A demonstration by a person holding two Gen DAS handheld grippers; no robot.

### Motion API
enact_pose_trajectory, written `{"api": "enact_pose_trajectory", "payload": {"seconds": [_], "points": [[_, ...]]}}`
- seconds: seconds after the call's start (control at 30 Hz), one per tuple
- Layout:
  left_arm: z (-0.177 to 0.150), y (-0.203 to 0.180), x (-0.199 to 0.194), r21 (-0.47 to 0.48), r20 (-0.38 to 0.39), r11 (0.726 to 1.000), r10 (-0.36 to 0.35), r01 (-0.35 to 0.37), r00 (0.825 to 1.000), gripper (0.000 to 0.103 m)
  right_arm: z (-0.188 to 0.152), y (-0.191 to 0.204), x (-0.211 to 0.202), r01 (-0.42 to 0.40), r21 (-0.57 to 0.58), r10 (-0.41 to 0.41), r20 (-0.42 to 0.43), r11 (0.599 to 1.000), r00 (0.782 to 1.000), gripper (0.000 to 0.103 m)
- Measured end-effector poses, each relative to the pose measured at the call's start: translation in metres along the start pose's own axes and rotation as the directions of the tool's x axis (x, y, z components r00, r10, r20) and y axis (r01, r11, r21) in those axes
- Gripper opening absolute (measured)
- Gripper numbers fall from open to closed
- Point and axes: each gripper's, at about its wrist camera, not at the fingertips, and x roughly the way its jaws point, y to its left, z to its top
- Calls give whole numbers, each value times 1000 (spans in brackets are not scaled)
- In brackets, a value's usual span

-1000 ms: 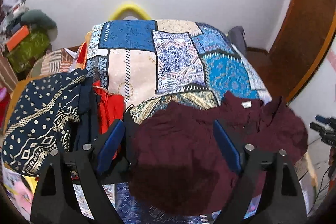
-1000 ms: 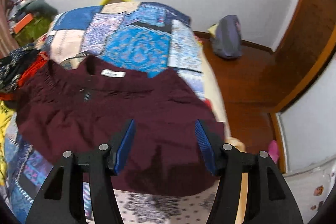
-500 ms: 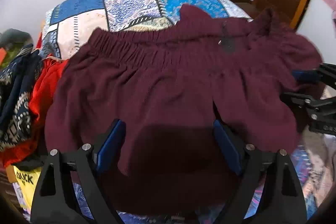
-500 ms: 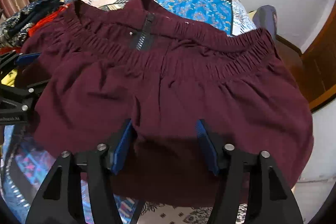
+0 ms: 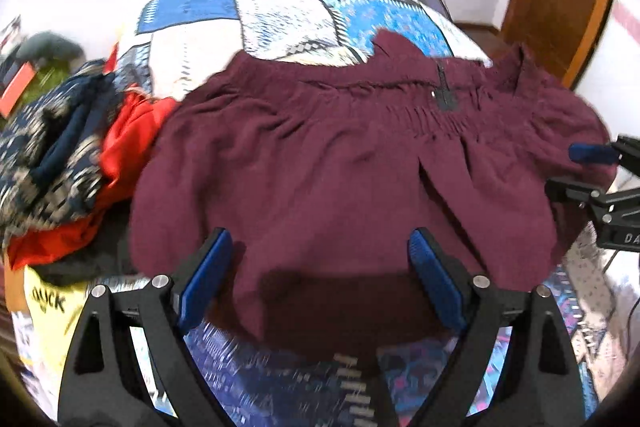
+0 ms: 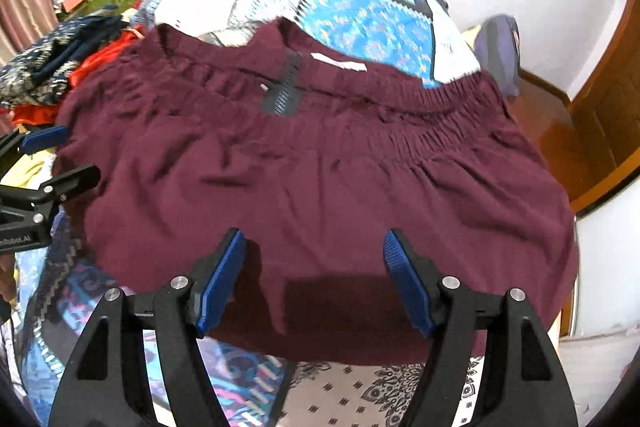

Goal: Fold large clothes

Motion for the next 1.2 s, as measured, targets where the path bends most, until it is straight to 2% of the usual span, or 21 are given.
{"api": "enact_pose_trajectory", "payload": {"seconds": [0.13, 0.23, 0.3, 0.37, 0.43, 0.53, 0.67, 0.8, 0.97, 1.0, 1.13, 1.2], "points": [[-9, 37, -24, -151, 37, 988, -19, 24, 999, 90, 7, 17, -16, -2, -33, 4, 57, 999, 998, 69], [-21, 73, -31, -310, 47, 948, -62, 74, 997, 90, 11, 28, -19, 0, -55, 4, 81, 998, 997, 69], [-31, 94, -27, -400, 34, 910, -101, 106, 994, 90, 12, 33, -15, 4, -65, 2, 87, 998, 996, 69], [-41, 104, -20, -454, 16, 881, -143, 134, 990, 90, 12, 36, -5, 14, -72, -9, 70, 997, 997, 69], [-50, 111, -9, -510, 1, 840, -212, 183, 977, 90, 9, 41, 9, 11, -73, -9, 26, 997, 1000, 69], [-61, 111, 7, -573, 13, 764, -354, 297, 935, 90, 1, 45, 30, 8, -61, -9, -26, 998, 1000, 69], [-66, 109, 31, -641, 44, 668, -461, 378, 887, 90, -5, 50, 30, 24, -85, -24, 6, 996, 1000, 75], [-63, 111, 46, -669, 100, 608, -498, 428, 862, 90, -5, 49, 30, 13, -90, -13, 6, 996, 1000, 77], [-51, 105, 61, -679, 139, 576, -509, 456, 849, 91, -8, 42, 37, -26, -59, 27, 17, 998, 999, 84], [-48, 103, 63, -677, 136, 580, -507, 454, 851, 92, -9, 42, 37, -30, -55, 31, 20, 998, 999, 85], [-38, 92, 69, -646, 128, 633, -460, 426, 879, 92, -10, 44, 38, -26, -52, 28, 32, 998, 999, 85], [-37, 89, 70, -658, 128, 638, -427, 399, 895, 92, -10, 45, 37, -21, -51, 23, 34, 998, 999, 85]]}}
